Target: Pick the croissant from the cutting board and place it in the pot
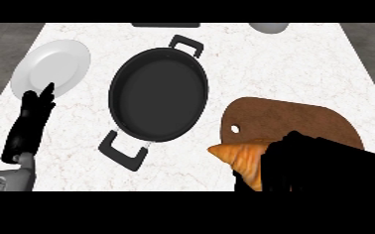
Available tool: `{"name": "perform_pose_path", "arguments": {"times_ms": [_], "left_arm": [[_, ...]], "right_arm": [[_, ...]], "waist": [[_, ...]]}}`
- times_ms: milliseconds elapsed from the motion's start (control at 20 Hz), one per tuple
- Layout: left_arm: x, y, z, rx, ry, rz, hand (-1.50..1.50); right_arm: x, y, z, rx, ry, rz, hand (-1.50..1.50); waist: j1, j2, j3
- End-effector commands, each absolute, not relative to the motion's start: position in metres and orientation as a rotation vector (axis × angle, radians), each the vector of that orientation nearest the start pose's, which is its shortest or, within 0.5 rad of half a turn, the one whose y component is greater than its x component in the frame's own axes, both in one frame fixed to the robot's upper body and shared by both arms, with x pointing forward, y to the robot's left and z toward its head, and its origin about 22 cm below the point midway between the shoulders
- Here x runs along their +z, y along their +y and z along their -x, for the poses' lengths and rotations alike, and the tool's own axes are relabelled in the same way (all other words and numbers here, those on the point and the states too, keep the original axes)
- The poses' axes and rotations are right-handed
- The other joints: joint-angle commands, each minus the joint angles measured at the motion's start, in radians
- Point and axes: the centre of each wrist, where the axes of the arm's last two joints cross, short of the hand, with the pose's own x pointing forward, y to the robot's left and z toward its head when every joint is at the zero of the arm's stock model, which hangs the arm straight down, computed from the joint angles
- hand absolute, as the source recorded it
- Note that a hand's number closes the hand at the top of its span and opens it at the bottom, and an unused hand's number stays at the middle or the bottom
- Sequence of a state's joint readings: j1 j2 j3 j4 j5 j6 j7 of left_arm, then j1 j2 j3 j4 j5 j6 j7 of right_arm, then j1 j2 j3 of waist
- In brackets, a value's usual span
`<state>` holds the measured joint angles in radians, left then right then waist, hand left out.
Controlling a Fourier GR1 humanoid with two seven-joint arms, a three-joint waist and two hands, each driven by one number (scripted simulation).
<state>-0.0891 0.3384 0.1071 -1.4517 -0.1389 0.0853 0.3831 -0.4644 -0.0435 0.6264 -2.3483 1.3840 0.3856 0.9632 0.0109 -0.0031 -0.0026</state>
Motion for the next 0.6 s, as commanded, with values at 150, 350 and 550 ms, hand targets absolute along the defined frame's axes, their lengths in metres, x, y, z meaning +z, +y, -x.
{"name": "perform_pose_path", "arguments": {"times_ms": [150, 350, 550], "left_arm": [[0.025, 0.324, -0.276, -0.108, -1.157, -0.512, 0.00], [0.027, 0.317, -0.265, -0.128, -1.166, -0.499, 0.00], [0.027, 0.333, -0.272, -0.146, -1.174, -0.498, 0.00]], "right_arm": [[0.249, -0.050, -0.189, 0.669, -1.676, 1.166, 1.50], [0.260, -0.042, -0.232, 0.655, -1.605, 1.117, 1.50], [0.263, -0.020, -0.252, 0.696, -1.568, 1.043, 1.50]], "waist": [[0.011, 0.005, -0.001], [0.027, 0.006, 0.001], [0.021, 0.007, 0.000]]}}
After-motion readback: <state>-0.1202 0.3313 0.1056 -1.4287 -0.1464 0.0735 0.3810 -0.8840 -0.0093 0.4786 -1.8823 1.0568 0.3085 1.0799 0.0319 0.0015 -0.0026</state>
